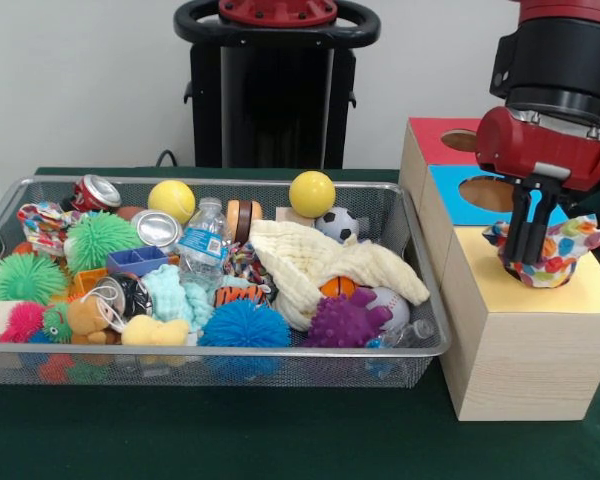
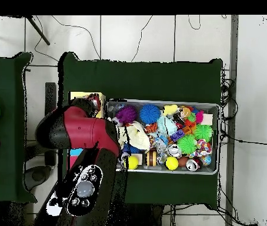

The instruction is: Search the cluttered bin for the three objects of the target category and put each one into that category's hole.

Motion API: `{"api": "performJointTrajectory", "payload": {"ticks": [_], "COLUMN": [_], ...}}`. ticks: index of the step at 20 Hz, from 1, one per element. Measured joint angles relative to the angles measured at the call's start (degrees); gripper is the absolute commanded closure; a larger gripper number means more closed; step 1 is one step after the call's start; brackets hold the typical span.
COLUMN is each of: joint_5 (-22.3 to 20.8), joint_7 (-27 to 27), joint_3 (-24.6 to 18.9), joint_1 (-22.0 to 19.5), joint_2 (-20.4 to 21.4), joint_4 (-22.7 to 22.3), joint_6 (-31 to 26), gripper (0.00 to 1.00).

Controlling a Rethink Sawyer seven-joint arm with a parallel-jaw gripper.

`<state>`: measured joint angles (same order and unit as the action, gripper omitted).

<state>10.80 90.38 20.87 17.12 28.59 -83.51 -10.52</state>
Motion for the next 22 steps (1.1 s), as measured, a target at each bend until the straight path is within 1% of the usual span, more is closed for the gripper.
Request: {"api": "performJointTrajectory", "payload": {"ticks": [7,13,19,22], "joint_5": [0.12,0.73,1.19,1.41], "joint_7": [0.0,0.0,0.0,0.0], "joint_3": [-0.01,-0.6,-2.46,-4.12], "joint_1": [-0.03,-0.42,-1.87,-3.14], "joint_2": [0.05,0.56,1.22,1.8], "joint_4": [-0.27,-0.52,-1.25,-2.29], "joint_6": [-0.2,-1.73,-1.88,-1.89], "gripper": [1.0,1.0,1.0,1.0]}}
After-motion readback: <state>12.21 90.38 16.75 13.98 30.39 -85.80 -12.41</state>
